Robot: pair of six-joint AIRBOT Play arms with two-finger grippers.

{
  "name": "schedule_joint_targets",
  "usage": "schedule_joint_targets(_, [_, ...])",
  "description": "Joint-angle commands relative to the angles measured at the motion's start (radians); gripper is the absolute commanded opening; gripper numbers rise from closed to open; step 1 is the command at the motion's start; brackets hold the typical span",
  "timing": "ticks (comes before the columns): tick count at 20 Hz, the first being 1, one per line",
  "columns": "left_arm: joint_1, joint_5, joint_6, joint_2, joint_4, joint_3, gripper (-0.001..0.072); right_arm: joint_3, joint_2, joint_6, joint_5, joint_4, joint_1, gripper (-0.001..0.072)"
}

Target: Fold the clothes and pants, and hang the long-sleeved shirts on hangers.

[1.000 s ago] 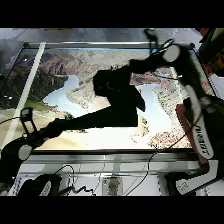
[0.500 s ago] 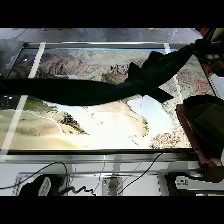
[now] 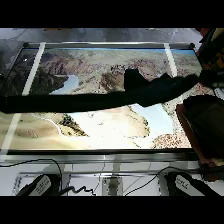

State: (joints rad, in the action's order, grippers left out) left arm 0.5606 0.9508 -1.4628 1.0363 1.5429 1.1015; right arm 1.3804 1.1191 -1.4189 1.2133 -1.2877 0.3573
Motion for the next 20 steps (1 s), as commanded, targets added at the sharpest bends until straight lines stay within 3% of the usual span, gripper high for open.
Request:
schedule_joint_targets(1, [0.105, 0.140, 0.190, 0.027, 0.002, -0.150, 0.0026, -0.372, -0.201, 0.026, -0.008, -0.020, 0.004, 0.0027])
schedule_joint_targets(3, [0.152, 0.177, 0.276, 0.027, 0.003, -0.250, 0.0026, -0.550, -0.315, 0.023, 0.001, -0.020, 0.004, 0.0027])
schedule_joint_targets(8, [0.215, 0.175, 0.293, 0.027, 0.087, -0.369, 0.0028, -0.834, -0.505, -0.006, 0.137, -0.035, 0.004, 0.0027])
schedule_joint_targets(14, [0.214, 0.034, 0.293, 0.027, 0.160, -0.362, 0.0028, -0.852, -0.511, -0.005, 0.427, -0.182, 0.003, 0.0028])
schedule_joint_targets(20, [0.212, -0.099, 0.292, 0.026, 0.148, -0.201, 0.0028, -0.851, -0.512, -0.005, 0.416, -0.235, 0.003, 0.0029])
